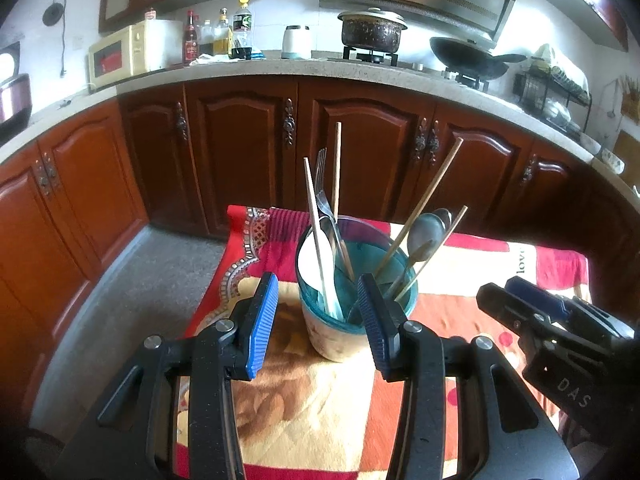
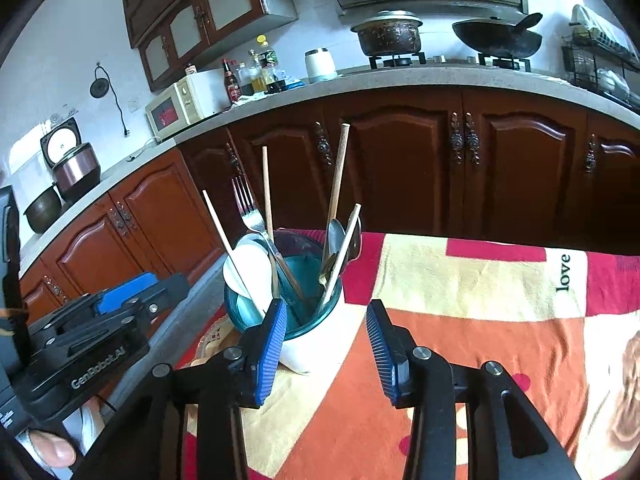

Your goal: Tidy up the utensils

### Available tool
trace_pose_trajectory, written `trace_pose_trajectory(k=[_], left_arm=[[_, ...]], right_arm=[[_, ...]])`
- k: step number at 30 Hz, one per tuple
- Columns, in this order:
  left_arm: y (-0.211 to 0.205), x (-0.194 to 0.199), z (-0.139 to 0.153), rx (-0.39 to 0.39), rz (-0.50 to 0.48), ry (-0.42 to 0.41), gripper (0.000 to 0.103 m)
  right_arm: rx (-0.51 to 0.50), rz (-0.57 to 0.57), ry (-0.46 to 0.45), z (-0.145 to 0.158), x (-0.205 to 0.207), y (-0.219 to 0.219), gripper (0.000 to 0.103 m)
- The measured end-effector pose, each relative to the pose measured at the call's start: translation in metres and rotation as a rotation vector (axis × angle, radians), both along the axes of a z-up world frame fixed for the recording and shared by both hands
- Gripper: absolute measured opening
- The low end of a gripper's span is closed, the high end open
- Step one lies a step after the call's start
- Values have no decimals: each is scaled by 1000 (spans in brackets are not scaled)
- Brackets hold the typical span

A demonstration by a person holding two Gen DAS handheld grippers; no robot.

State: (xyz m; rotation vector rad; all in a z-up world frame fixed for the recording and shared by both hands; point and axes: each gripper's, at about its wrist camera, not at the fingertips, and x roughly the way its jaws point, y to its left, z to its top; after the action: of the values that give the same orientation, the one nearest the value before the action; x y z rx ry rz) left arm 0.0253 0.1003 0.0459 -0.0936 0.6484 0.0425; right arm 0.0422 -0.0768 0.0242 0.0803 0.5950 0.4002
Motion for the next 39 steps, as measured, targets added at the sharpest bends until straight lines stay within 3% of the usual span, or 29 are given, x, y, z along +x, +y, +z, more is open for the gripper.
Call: trace_pose_trajectory(k=[8,18,39], left_arm=[[-4,-20,13,14,25,-27,41],[-5,-44,27,86,72,-82,41],[2,-64,42,56,84,-97,41]], right_arm=[[-20,-35,-37,13,-20,1,42],[-18,-37,-42,21,-35,7,42],[-43,-54,-85,38,-57,13,43]])
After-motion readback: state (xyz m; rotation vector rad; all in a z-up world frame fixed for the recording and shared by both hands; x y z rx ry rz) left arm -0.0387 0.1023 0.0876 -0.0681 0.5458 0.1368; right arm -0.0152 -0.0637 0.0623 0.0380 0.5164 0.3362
